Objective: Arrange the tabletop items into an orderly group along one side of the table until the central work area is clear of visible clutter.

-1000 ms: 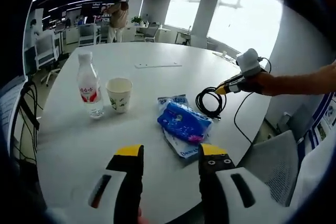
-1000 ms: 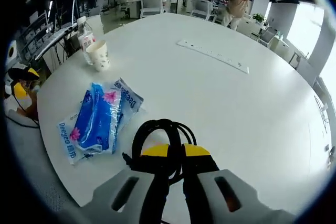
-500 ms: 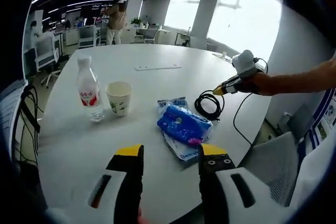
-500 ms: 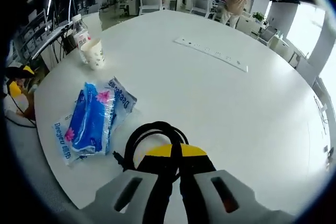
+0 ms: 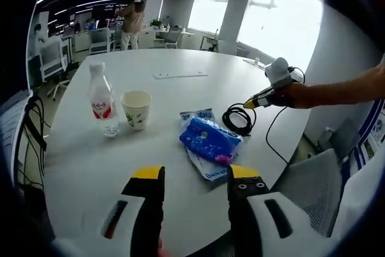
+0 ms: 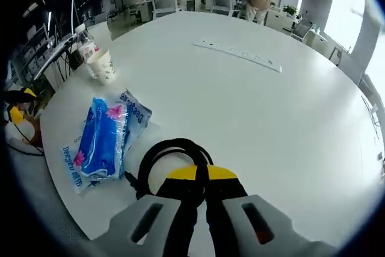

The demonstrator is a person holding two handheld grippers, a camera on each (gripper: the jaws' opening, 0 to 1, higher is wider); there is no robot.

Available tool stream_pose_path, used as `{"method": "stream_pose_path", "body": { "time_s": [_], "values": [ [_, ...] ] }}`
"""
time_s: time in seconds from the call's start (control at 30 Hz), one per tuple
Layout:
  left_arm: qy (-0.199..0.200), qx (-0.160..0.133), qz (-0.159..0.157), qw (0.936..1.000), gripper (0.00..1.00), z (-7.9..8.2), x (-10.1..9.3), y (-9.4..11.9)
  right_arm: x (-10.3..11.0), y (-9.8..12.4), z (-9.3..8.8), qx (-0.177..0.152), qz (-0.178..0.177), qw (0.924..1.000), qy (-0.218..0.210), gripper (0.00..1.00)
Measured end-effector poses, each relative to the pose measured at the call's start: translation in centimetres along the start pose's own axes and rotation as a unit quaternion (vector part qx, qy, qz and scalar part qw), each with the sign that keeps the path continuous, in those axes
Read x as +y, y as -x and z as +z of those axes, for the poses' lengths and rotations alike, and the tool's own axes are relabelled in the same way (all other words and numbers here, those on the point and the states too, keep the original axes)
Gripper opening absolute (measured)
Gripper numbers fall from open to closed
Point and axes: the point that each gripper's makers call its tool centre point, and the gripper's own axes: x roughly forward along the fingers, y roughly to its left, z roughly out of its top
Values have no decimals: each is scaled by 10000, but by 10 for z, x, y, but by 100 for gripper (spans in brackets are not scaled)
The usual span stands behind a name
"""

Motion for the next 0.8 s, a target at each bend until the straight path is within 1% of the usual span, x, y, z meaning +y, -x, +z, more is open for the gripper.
{"method": "stream_pose_path", "body": {
  "time_s": [0.1, 0.27, 0.47, 0.8],
  "values": [
    [1, 3, 2, 10000, 41, 0, -1, 0, 0, 0, 0, 13, 2, 10000, 11, 0],
    [3, 7, 7, 10000, 41, -2, -3, 0, -4, 2, 2, -84, 17, 9996, -268, 0],
    [-12, 10, 3, 10000, 41, -3, -4, 0, -5, 4, 1, -117, -6, 9996, -275, 0],
    [-13, 30, -15, 10000, 40, -6, -6, 1, -2, 8, -13, -116, -8, 9985, -529, 0]
  ]
}}
